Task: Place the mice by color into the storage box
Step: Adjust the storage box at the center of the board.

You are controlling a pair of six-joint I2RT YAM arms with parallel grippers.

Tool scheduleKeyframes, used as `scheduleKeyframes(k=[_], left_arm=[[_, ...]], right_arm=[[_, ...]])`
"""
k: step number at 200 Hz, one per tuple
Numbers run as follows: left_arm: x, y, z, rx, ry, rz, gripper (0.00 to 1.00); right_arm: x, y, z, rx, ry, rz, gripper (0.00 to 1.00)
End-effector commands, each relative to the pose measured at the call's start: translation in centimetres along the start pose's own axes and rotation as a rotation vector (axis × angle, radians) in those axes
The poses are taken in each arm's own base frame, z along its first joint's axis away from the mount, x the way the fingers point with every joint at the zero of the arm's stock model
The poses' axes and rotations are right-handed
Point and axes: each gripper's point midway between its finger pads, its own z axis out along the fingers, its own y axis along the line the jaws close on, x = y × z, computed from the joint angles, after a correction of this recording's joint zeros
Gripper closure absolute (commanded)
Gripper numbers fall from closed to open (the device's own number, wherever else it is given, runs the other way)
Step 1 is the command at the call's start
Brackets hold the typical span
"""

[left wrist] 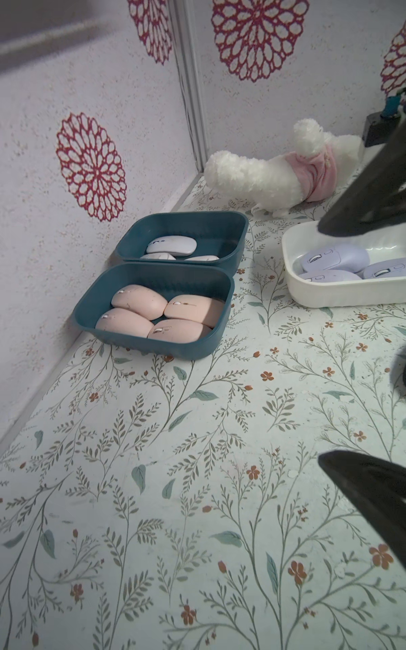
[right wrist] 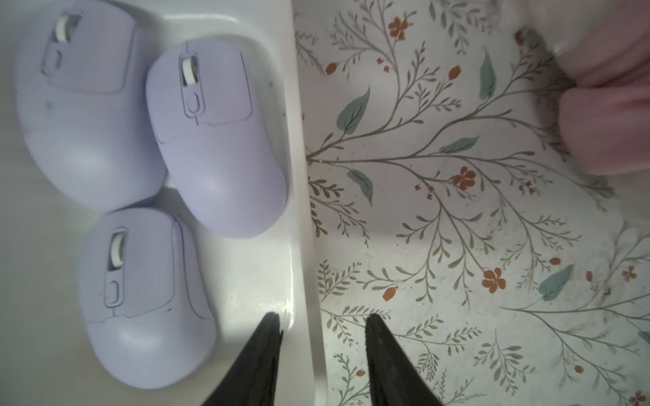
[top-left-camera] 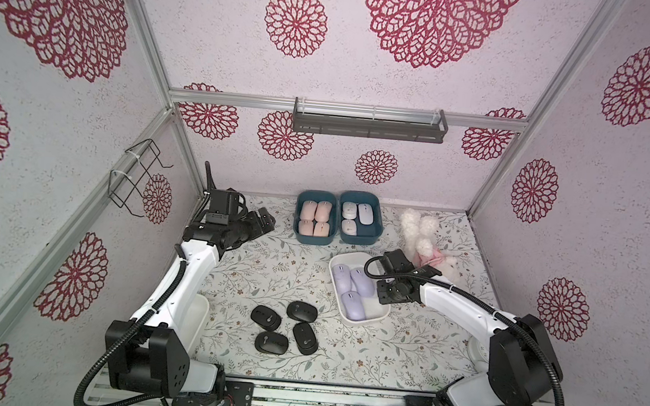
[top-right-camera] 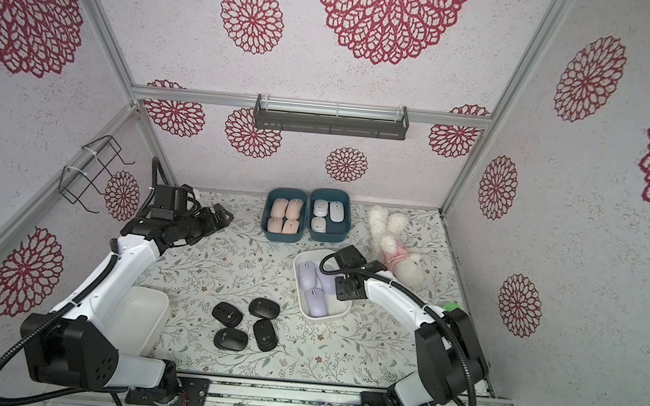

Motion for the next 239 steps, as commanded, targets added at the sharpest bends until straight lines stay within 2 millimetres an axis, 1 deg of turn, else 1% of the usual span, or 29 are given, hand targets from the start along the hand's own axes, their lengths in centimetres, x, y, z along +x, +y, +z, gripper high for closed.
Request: scheduleKeyframes(k=[1, 24, 34, 42, 61, 91, 105, 118, 134, 148, 165, 178, 190, 198, 202, 206, 213, 216, 219, 224, 239], left_arm=[[-1.0, 0.2, 0.0, 0.011, 0.003, -0.006, 0.03], [-1.6, 1.6, -0.7, -0.078, -0.043, -0.004, 0.03], [-1.9, 2.3, -1.2, -0.114, -0.069, -0.024, 0.03], [-1.8, 2.7, -1.6, -0.116, -0.071, -0.052, 0.03], [-1.2, 3.5, -2.4, -0.111, -0.094, -0.107, 0.03], [0.3, 4.4, -3.7, -0.123, -0.11, -0.127, 0.03], [1.1, 4.7, -4.4, -0.132, -0.104, -0.139, 0.03], [1.9, 5.4, -5.3, -0.161, -0.107, -0.134, 0.03], [2.8, 7.1, -6.6, -0.231, -0.131, -0.145, 0.03], [3.8, 9.2, -7.5, -0.293, -0.131, -0.183, 0.03], [6.0, 12.5, -8.2, -0.371, -0.052, -0.292, 0.03], [8.0, 14.2, -8.4, -0.393, 0.034, -0.36, 0.03], [9.3, 15.2, -8.8, -0.429, 0.064, -0.39, 0.03], [10.1, 16.1, -9.4, -0.475, 0.071, -0.408, 0.03], [10.4, 16.4, -9.6, -0.494, 0.07, -0.417, 0.03], [10.8, 16.7, -9.8, -0.511, 0.071, -0.428, 0.03], [11.4, 17.3, -10.3, -0.547, 0.071, -0.452, 0.03], [11.6, 17.5, -10.6, -0.564, 0.071, -0.463, 0.03], [11.9, 17.7, -10.7, -0.574, 0.073, -0.475, 0.03], [12.4, 17.9, -10.8, -0.585, 0.076, -0.493, 0.03], [14.1, 18.6, -10.9, -0.613, 0.105, -0.552, 0.03]], right_arm=[[0.1, -0.4, 0.7, -0.004, -0.007, 0.001, 0.64], [0.3, -1.4, 0.9, 0.031, -0.019, 0.022, 0.77], [0.3, -2.2, 0.8, 0.057, -0.038, 0.042, 0.8], [0.3, -2.6, 0.7, 0.062, -0.047, 0.059, 0.82], [0.5, -3.2, 0.5, 0.061, -0.061, 0.096, 0.87], [1.0, -4.3, 0.1, 0.086, -0.091, 0.167, 0.96], [1.3, -4.5, 0.1, 0.082, -0.103, 0.193, 0.97], [1.1, -4.3, 0.3, 0.064, -0.121, 0.187, 0.96], [0.7, -4.4, 0.7, 0.051, -0.126, 0.192, 0.96], [-0.1, -4.5, 0.9, 0.046, -0.142, 0.203, 0.96], [-1.5, -4.6, 0.8, 0.044, -0.174, 0.213, 0.97], [-2.5, -4.6, 0.7, 0.044, -0.204, 0.226, 0.97], [-3.2, -4.8, 0.6, 0.05, -0.234, 0.247, 0.97], [-3.6, -4.7, 0.5, 0.04, -0.254, 0.255, 0.94], [-3.8, -4.6, 0.5, 0.033, -0.26, 0.259, 0.9], [-4.0, -4.5, 0.4, 0.025, -0.264, 0.26, 0.81], [-4.3, -4.3, 0.2, 0.016, -0.264, 0.26, 0.58], [-4.4, -4.3, 0.0, 0.013, -0.266, 0.259, 0.52], [-4.4, -4.3, -0.1, 0.009, -0.269, 0.259, 0.48], [-4.6, -4.2, -0.5, 0.0, -0.28, 0.255, 0.44], [-5.2, -3.9, -2.1, -0.032, -0.324, 0.243, 0.37]])
